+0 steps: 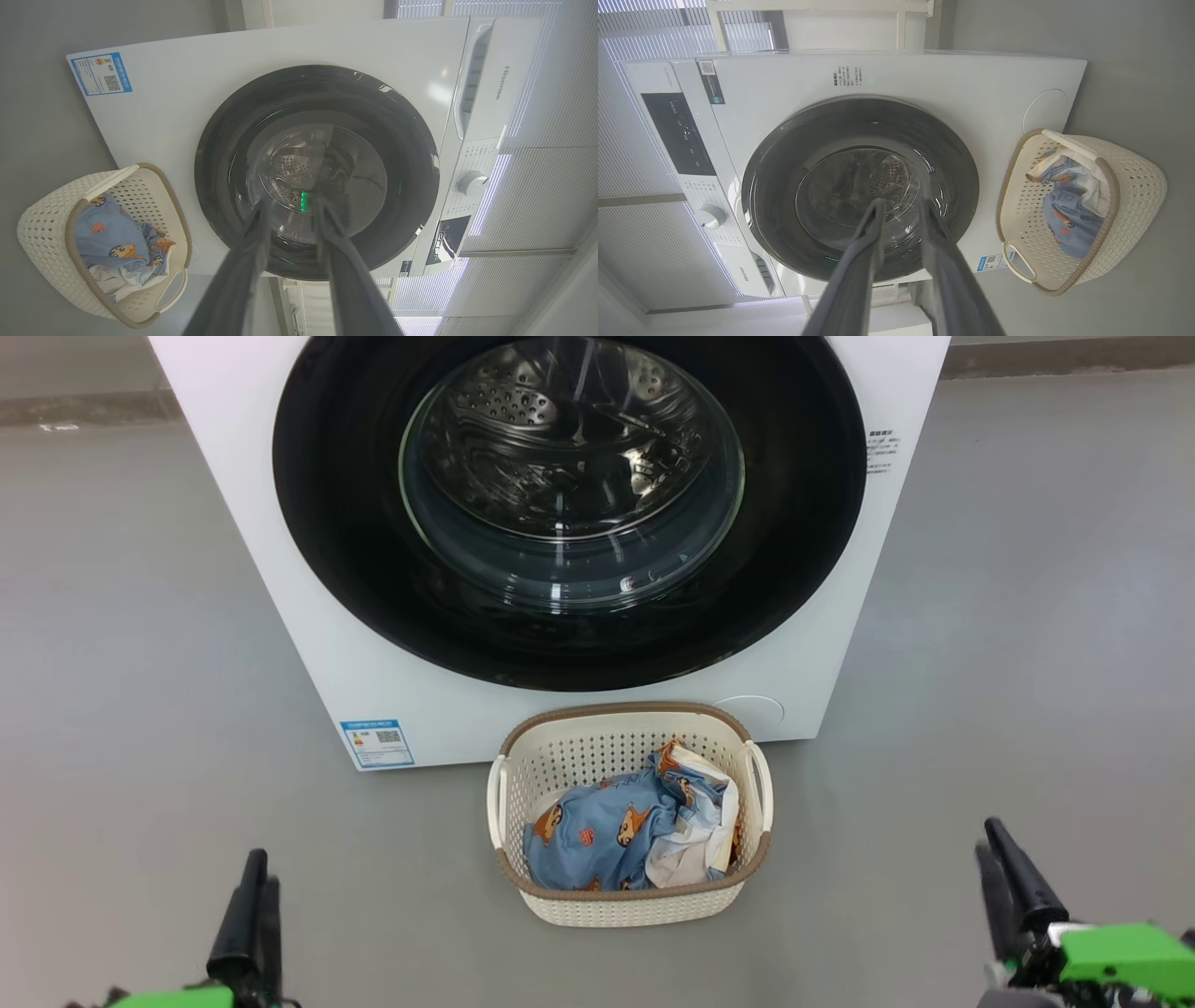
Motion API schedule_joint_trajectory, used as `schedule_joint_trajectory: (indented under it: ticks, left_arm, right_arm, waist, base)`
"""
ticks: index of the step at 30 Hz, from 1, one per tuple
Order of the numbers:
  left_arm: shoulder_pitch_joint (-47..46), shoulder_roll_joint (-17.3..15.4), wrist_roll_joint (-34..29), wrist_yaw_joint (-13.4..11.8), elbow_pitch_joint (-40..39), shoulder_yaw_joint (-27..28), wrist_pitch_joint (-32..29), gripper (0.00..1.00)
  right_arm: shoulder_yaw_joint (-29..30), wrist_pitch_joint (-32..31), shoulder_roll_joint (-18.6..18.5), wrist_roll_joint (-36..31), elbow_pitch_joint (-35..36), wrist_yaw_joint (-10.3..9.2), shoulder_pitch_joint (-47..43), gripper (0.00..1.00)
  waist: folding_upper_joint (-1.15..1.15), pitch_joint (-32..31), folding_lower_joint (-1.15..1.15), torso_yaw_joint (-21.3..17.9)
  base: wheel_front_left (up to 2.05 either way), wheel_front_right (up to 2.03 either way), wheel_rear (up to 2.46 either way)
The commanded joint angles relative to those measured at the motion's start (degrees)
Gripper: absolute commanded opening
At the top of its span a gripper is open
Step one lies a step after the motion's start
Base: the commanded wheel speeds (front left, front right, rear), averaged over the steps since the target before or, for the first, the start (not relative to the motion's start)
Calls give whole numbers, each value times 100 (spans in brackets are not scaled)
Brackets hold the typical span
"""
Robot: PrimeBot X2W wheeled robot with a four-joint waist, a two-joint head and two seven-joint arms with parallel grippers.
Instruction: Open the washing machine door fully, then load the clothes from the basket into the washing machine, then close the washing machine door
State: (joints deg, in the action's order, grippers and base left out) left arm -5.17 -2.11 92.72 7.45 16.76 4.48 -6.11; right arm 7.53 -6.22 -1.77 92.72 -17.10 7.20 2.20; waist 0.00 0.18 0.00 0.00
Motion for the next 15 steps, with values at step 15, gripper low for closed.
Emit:
schedule_joint_trajectory:
  ticks: [15]
  left_arm:
    - [-92, -13, -65, 0, -142, -56, 167, 100]
  right_arm:
    - [-139, 245, -5, -114, 134, 3, 103, 100]
  waist:
    - [0, 14, 1, 4]
  base:
    - [0, 0, 0]
